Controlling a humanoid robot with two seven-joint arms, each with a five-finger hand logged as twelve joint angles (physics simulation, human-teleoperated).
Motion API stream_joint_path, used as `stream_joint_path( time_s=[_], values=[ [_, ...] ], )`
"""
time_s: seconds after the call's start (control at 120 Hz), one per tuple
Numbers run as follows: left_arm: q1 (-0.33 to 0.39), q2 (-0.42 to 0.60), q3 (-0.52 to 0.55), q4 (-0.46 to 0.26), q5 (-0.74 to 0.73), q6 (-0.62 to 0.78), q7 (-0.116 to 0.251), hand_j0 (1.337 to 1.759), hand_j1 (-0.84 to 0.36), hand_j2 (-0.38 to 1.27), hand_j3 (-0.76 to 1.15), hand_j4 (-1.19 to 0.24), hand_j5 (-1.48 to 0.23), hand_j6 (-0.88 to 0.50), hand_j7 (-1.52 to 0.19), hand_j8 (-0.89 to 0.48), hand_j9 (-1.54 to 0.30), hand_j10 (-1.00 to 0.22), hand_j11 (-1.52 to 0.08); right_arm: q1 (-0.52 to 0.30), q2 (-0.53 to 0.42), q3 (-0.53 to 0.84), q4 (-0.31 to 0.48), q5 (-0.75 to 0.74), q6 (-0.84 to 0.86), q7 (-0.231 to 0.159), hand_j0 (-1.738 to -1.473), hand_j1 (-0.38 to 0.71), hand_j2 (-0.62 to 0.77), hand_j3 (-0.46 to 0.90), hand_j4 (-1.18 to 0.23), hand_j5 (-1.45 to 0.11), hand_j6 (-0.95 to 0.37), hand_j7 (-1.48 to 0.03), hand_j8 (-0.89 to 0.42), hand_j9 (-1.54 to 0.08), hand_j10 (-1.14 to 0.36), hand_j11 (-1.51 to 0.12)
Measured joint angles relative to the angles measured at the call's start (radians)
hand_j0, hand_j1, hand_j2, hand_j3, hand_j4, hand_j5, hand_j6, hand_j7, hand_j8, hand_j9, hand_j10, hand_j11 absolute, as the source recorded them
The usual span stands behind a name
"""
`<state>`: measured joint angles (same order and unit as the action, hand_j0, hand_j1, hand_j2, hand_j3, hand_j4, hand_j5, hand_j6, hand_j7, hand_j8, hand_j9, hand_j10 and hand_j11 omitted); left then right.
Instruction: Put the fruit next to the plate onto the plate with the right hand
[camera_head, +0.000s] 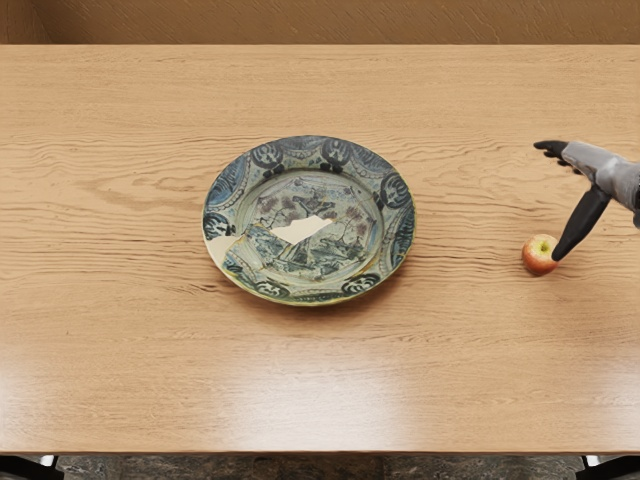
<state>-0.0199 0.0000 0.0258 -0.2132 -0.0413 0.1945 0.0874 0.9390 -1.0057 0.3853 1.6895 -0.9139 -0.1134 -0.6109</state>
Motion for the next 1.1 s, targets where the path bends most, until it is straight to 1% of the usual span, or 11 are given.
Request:
stream_joint_path(
  time_s=[0.125,0.3,0.4,0.508,0.642,0.85,1.1],
  values=[
    [0.000,0.000,0.000,0.000,0.000,0.000,0.000,1.658,0.34,0.00,0.00,-0.01,-0.01,-0.01,-0.01,-0.01,-0.01,-0.01,-0.01,0.000,0.053,-0.086,-0.005,-0.047,-0.126,0.000,-1.658,-0.30,-0.01,0.00,-0.05,-0.05,-0.05,-0.05,-0.05,-0.05,-0.05,-0.05],
    [0.000,0.000,0.000,0.000,0.000,0.000,0.000,1.658,0.34,0.00,0.00,-0.01,-0.01,-0.01,-0.01,-0.01,-0.01,-0.01,-0.01,-0.008,0.081,-0.191,-0.012,-0.094,-0.346,0.000,-1.658,-0.28,-0.01,0.00,-0.06,-0.08,-0.07,-0.07,-0.06,-0.07,-0.06,-0.07],
    [0.000,0.000,0.000,0.000,0.000,0.000,0.000,1.658,0.34,0.00,0.00,-0.01,-0.01,-0.01,-0.01,-0.01,-0.01,-0.01,-0.01,-0.021,0.117,-0.233,-0.039,-0.109,-0.422,0.000,-1.658,-0.27,-0.01,0.00,-0.08,-0.09,-0.08,-0.09,-0.08,-0.09,-0.08,-0.09],
    [0.000,0.000,0.000,0.000,0.000,0.000,0.000,1.658,0.34,0.00,0.00,-0.01,-0.01,-0.01,-0.01,-0.01,-0.01,-0.01,-0.01,-0.028,0.164,-0.276,-0.080,-0.115,-0.452,0.000,-1.658,-0.23,-0.02,0.00,-0.10,-0.13,-0.11,-0.13,-0.11,-0.13,-0.10,-0.13],
    [0.000,0.000,0.000,0.000,0.000,0.000,0.000,1.658,0.34,0.00,0.00,-0.01,-0.01,-0.01,-0.01,-0.01,-0.01,-0.01,-0.01,-0.032,0.189,-0.302,-0.110,-0.118,-0.476,0.000,-1.658,-0.12,-0.03,0.00,-0.20,-0.25,-0.20,-0.25,-0.20,-0.25,-0.20,-0.25],
    [0.000,0.000,0.000,0.000,0.000,0.000,0.000,1.658,0.34,0.00,0.00,-0.01,-0.01,-0.01,-0.01,-0.01,-0.01,-0.01,-0.01,-0.033,0.194,-0.334,-0.123,-0.120,-0.495,0.000,-1.658,-0.02,-0.05,0.00,-0.28,-0.36,-0.28,-0.36,-0.28,-0.36,-0.28,-0.36],
    [0.000,0.000,0.000,0.000,0.000,0.000,0.000,1.658,0.34,0.00,0.00,-0.01,-0.01,-0.01,-0.01,-0.01,-0.01,-0.01,-0.01,-0.034,0.197,-0.341,-0.129,-0.125,-0.497,0.000,-1.657,0.04,-0.05,0.00,-0.35,-0.45,-0.35,-0.45,-0.35,-0.45,-0.35,-0.45]
  ],
)
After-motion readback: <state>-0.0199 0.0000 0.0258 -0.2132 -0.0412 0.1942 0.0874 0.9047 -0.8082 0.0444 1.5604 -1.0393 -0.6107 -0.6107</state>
